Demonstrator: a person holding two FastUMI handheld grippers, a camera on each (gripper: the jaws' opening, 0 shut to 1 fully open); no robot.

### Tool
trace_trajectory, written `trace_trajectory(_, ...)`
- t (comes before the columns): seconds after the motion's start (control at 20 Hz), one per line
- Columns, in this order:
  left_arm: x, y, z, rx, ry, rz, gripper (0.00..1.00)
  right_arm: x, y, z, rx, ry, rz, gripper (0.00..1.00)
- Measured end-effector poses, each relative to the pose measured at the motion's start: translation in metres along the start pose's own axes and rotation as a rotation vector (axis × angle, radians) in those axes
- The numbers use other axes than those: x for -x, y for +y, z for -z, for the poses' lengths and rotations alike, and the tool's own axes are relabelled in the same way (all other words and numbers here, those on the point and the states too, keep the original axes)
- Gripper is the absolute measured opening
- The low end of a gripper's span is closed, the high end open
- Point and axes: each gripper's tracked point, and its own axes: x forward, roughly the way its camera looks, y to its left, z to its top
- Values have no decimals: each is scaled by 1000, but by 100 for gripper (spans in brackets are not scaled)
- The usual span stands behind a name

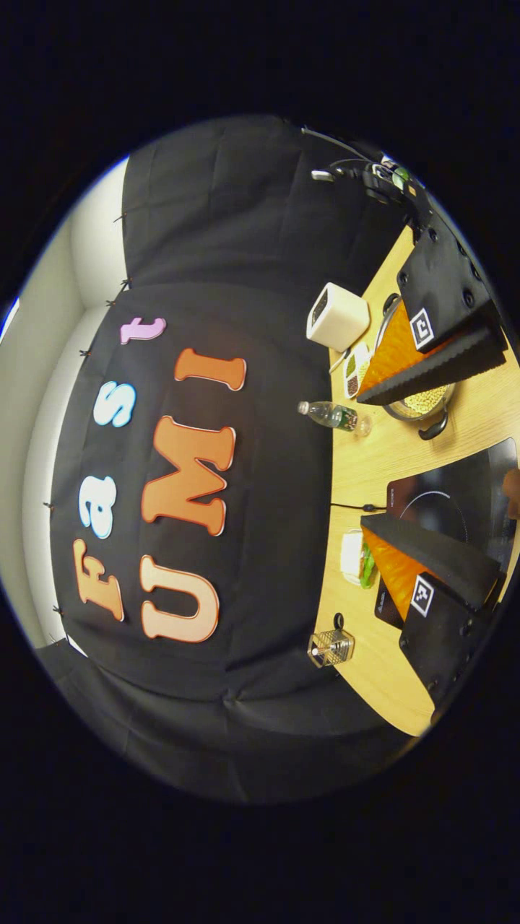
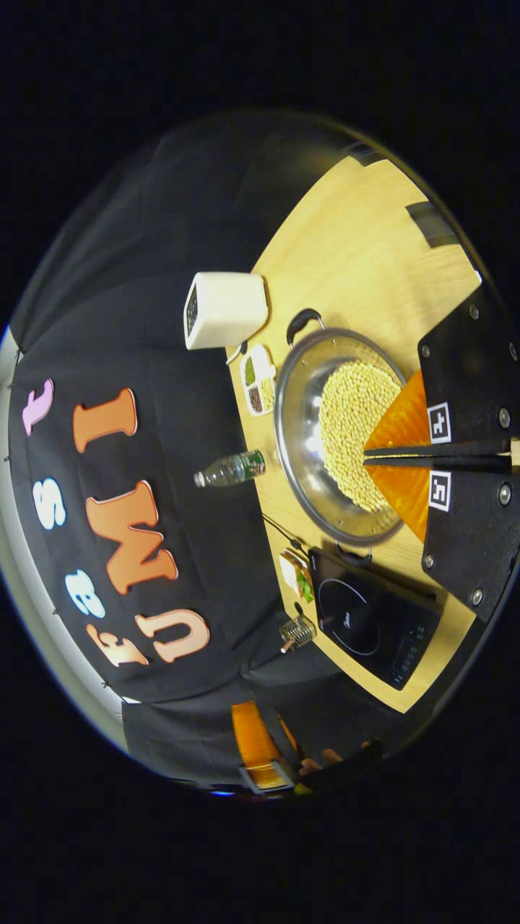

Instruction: First push the handle of the pot to place it horizontally, then grasp the pot with both hands and set it on the induction cooktop.

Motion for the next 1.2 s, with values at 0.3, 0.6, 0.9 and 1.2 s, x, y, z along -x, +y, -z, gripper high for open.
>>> trace_trajectory(0.3,-48,-38,76,13,168,38,98,-23,-58,-20,-13,-16,68,19)
trace_trajectory(0.6,-89,-60,137,-22,301,46,98,-67,-96,-32,39,-11,123,79)
trace_trajectory(0.9,-119,-63,181,-77,416,6,98,-112,-124,-26,47,66,180,94)
trace_trajectory(1.2,-142,-62,203,-62,491,-25,99,-134,-135,-14,65,143,184,94)
